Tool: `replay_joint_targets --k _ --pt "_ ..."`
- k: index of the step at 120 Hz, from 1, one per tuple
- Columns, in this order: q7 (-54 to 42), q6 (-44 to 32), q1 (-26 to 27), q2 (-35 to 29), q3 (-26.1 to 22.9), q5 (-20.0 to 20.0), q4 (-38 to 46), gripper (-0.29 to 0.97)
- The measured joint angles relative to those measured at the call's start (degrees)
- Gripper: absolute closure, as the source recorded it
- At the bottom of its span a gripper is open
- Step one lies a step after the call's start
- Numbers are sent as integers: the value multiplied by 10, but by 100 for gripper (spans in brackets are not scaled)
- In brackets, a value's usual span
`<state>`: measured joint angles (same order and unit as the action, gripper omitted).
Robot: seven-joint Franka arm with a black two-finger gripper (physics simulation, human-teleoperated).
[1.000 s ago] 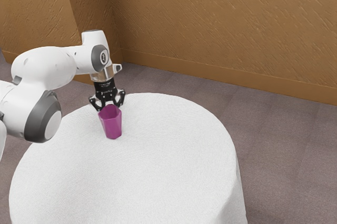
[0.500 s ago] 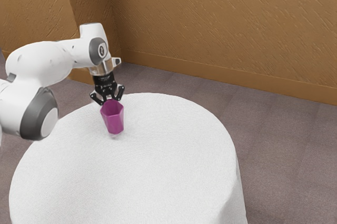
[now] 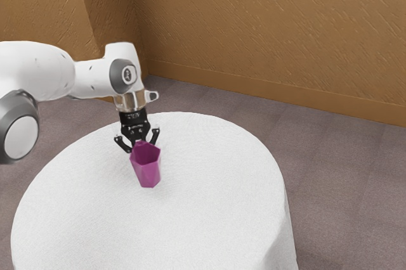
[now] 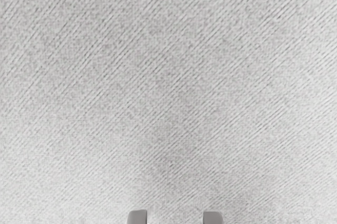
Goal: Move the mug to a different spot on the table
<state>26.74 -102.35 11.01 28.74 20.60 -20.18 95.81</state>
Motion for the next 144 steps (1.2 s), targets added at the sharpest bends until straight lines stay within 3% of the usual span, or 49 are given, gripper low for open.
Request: replay_joint_targets --k 31,64,124,144 --pt "2 -42 1 -80 -10 32 132 74" --pt "6 -74 35 -91 -21 37 171 74" --pt "12 -101 30 -52 -13 22 133 74" --pt "12 -101 25 -46 13 18 124 74"
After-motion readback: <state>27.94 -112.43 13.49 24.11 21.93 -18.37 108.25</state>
